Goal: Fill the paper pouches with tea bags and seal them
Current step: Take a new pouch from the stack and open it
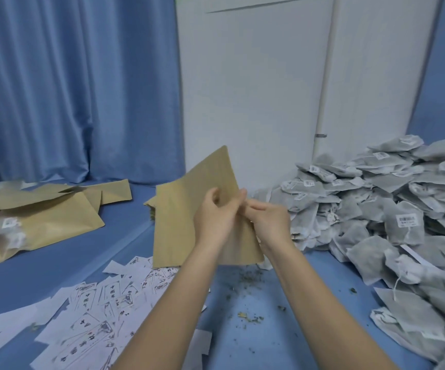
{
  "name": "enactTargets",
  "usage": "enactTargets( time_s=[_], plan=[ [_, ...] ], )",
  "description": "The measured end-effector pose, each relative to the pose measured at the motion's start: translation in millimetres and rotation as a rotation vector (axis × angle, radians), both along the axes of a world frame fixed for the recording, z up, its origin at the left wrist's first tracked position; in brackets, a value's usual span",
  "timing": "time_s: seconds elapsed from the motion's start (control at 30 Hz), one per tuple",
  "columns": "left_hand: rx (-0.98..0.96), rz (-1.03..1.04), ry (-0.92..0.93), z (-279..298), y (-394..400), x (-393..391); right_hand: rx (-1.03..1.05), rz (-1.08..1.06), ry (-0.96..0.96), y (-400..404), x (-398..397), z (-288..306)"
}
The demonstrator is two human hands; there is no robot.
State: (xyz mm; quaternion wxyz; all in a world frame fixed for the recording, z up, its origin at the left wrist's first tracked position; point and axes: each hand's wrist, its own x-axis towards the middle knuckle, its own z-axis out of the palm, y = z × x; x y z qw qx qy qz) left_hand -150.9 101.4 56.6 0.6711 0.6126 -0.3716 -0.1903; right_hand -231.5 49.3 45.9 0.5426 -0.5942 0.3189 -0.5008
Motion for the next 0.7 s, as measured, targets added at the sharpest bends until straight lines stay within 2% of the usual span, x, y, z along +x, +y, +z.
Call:
enactTargets(
  time_s=[0.13, 0.3, 0.43, 0.53, 0.63, 0.7],
  plan=[
    [-0.078, 0.165, 0.097, -0.6, -8.1, -8.7, -0.106, 0.007, 0.114, 2.6, -3.8, -4.7],
    [-0.223, 0.079, 0.236, -11.1, -4.4, -11.4, -0.049, 0.06, 0.082, -2.8, -8.4, -6.7],
    [-0.224, -0.003, 0.025, -15.0, -1.6, -5.3, 0.112, 0.303, -0.027, -6.0, -12.4, -4.8],
    [-0.218, -0.131, -0.007, -14.2, 3.4, -0.1, 0.251, 0.422, -0.011, -11.8, -16.2, 1.3],
    [-0.182, -0.215, -0.042, -13.9, 7.7, 3.5, 0.381, 0.474, -0.112, -11.4, -20.0, 6.4],
    [-0.102, -0.112, -0.189, -12.8, 6.0, 3.3, 0.237, 0.364, -0.057, -5.7, -21.1, 5.1]
  ],
)
